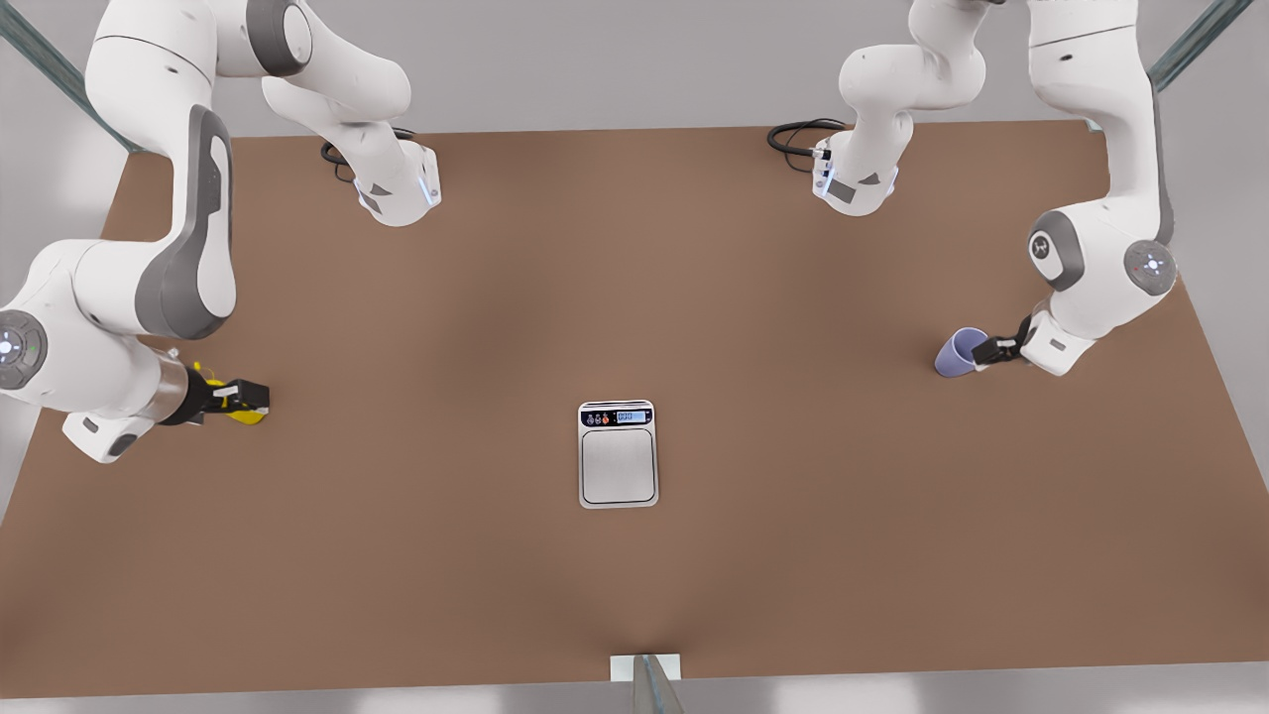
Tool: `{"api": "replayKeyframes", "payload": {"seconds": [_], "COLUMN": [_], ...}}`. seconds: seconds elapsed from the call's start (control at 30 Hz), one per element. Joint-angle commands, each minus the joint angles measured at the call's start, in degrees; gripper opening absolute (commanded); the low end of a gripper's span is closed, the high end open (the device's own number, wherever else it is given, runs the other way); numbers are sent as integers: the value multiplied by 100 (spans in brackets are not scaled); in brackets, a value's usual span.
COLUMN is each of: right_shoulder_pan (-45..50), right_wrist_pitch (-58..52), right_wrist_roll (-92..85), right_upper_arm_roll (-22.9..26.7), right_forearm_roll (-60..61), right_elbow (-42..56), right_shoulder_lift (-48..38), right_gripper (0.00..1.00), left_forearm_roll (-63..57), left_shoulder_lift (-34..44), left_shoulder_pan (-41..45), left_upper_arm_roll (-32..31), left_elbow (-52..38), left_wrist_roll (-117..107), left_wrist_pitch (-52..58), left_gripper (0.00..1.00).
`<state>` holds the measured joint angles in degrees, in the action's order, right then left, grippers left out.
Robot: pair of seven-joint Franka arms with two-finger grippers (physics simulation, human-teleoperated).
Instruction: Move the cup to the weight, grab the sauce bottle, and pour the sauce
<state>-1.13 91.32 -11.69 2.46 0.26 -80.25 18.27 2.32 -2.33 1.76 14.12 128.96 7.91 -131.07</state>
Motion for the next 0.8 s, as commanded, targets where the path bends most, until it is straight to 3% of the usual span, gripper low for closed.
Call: {"api": "replayKeyframes", "payload": {"seconds": [0.0, 0.07, 0.77], "right_shoulder_pan": [7, 7, 16], "right_wrist_pitch": [0, 0, -18], "right_wrist_roll": [0, 0, -193], "right_upper_arm_roll": [0, 0, 0], "right_forearm_roll": [0, 0, 0], "right_elbow": [0, 0, 18], "right_shoulder_lift": [1, 1, 150], "right_gripper": [100, 100, 100], "left_forearm_roll": [5, 5, 5], "left_shoulder_lift": [5, -13, -593], "left_shoulder_pan": [-53, -53, -53], "left_upper_arm_roll": [3, 205, 653], "left_elbow": [50, 287, 665], "left_wrist_roll": [0, 0, 105], "left_wrist_pitch": [-84, -507, -313], "left_gripper": [100, 100, 100]}}
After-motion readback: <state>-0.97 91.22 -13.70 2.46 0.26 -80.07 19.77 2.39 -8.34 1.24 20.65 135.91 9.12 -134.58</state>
